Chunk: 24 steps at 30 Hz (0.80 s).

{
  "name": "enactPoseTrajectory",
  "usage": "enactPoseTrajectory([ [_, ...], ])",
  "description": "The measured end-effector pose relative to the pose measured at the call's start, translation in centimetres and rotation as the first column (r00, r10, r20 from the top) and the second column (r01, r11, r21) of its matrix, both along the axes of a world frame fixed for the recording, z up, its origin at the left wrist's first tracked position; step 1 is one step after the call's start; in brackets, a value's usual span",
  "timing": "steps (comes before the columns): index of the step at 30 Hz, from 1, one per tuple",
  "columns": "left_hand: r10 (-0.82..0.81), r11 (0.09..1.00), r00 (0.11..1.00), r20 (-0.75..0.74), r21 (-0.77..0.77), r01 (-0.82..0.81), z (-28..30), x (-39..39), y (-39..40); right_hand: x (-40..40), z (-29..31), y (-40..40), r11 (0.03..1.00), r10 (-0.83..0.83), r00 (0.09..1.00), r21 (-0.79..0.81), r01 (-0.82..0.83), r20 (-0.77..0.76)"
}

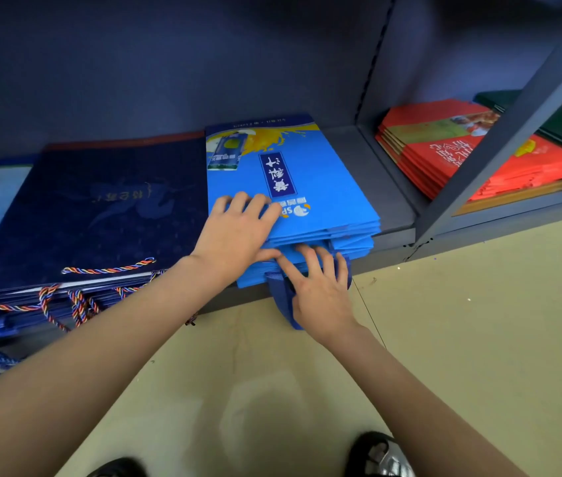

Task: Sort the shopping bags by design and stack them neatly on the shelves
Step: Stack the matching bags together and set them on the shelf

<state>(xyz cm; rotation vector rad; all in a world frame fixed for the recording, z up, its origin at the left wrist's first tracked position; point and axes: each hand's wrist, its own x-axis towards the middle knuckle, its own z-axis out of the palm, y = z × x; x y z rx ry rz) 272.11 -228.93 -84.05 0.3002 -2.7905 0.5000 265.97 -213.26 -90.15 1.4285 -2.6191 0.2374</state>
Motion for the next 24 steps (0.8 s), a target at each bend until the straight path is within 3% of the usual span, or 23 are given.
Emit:
enactPoseTrajectory([
  [3, 0.020, 0.992, 0.993, 0.116, 0.119, -0.033, -1.1, 0.5, 0.6, 0.0, -0.6, 0.9, 0.999, 0.045, 0.999, 0.009, -0.045, 0.013],
  [5, 0.047, 0.980, 0.989, 0.142, 0.184, -0.073, -1.7, 0.6, 1.0, -0.2, -0.8, 1.8, 0.989, 0.116, 0.992, -0.099, -0.111, 0.046],
  [8, 0.030, 0.990, 0.992, 0.125, 0.132, -0.046, -1.9, 0.7, 0.9, -1.7, 0.2, 3.6, 0.938, 0.126, 0.981, -0.340, -0.069, 0.150],
  [11, 0.001, 0.999, 0.997, 0.071, 0.049, -0.005, -2.1, 0.7, 0.6, -4.9, 2.2, 4.8, 0.903, 0.006, 0.990, -0.425, 0.056, 0.143],
  [14, -0.024, 0.998, 0.997, 0.077, 0.052, 0.020, -1.9, 0.5, 0.9, -7.1, 3.5, 4.5, 0.926, -0.065, 0.993, -0.366, 0.096, 0.097],
  [19, -0.079, 0.995, 0.988, 0.132, 0.073, 0.069, -2.2, 0.2, 1.3, -9.1, 3.6, 3.3, 0.986, 0.002, 1.000, -0.168, 0.002, 0.024],
  [24, -0.108, 0.994, 0.983, 0.148, 0.035, 0.104, -3.5, 1.0, 0.8, -9.6, 3.2, 3.3, 0.997, 0.045, 0.988, -0.064, -0.036, 0.146],
])
